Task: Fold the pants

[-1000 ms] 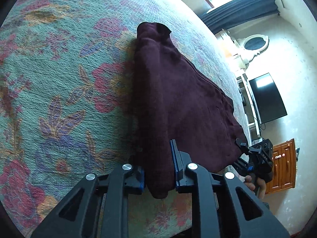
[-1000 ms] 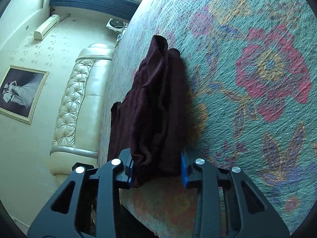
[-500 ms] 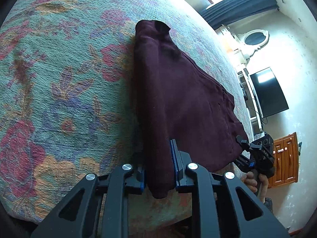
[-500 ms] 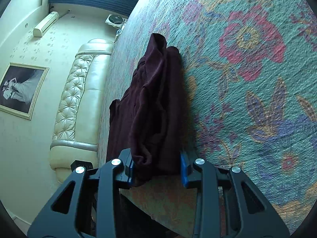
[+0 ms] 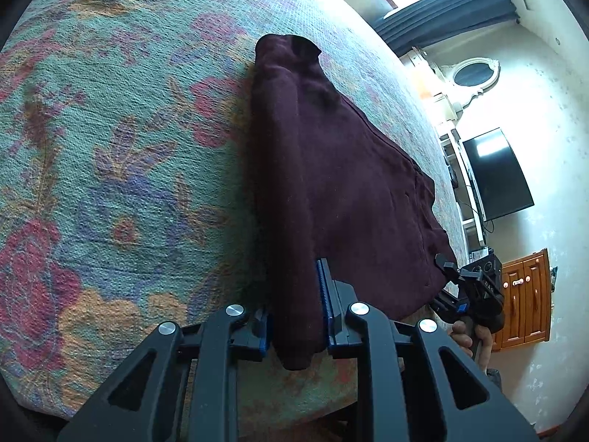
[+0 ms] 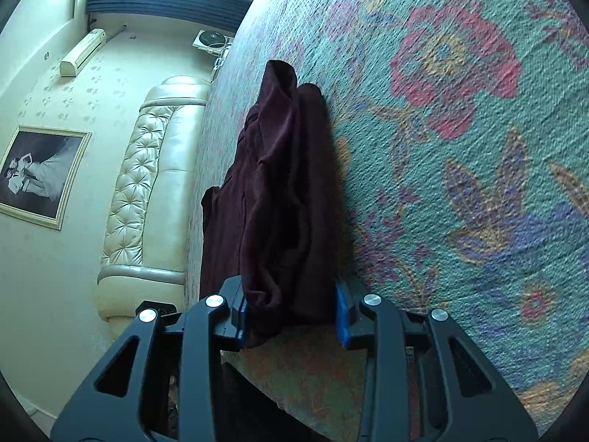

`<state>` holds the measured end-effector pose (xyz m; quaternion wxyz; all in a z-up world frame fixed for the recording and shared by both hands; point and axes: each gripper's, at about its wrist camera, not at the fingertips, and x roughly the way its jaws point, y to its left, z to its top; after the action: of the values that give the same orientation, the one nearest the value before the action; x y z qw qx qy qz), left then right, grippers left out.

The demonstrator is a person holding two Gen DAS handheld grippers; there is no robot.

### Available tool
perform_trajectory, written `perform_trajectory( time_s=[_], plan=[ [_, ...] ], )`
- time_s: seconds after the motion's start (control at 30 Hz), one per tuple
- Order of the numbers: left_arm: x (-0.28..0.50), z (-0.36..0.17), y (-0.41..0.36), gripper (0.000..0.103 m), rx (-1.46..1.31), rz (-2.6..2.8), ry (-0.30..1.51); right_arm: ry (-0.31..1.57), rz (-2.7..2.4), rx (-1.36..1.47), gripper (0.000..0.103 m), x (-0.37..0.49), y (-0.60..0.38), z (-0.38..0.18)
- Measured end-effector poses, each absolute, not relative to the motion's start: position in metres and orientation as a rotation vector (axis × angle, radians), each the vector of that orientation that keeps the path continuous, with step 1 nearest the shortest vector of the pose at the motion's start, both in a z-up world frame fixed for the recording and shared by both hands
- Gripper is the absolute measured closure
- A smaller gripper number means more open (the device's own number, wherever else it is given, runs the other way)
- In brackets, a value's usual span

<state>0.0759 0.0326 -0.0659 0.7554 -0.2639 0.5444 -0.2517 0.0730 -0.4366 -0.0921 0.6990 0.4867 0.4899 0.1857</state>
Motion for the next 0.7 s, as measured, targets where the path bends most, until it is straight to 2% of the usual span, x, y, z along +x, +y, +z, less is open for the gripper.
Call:
perform_trajectory(
  time_s=[0.7],
  plan=[
    [0.0759,-0.0674,0.0371,0.080,-0.585,-0.553,1.189,1.086,0.413,1.096,0.069,0.0652,-0.4391,-0.0902]
  ],
)
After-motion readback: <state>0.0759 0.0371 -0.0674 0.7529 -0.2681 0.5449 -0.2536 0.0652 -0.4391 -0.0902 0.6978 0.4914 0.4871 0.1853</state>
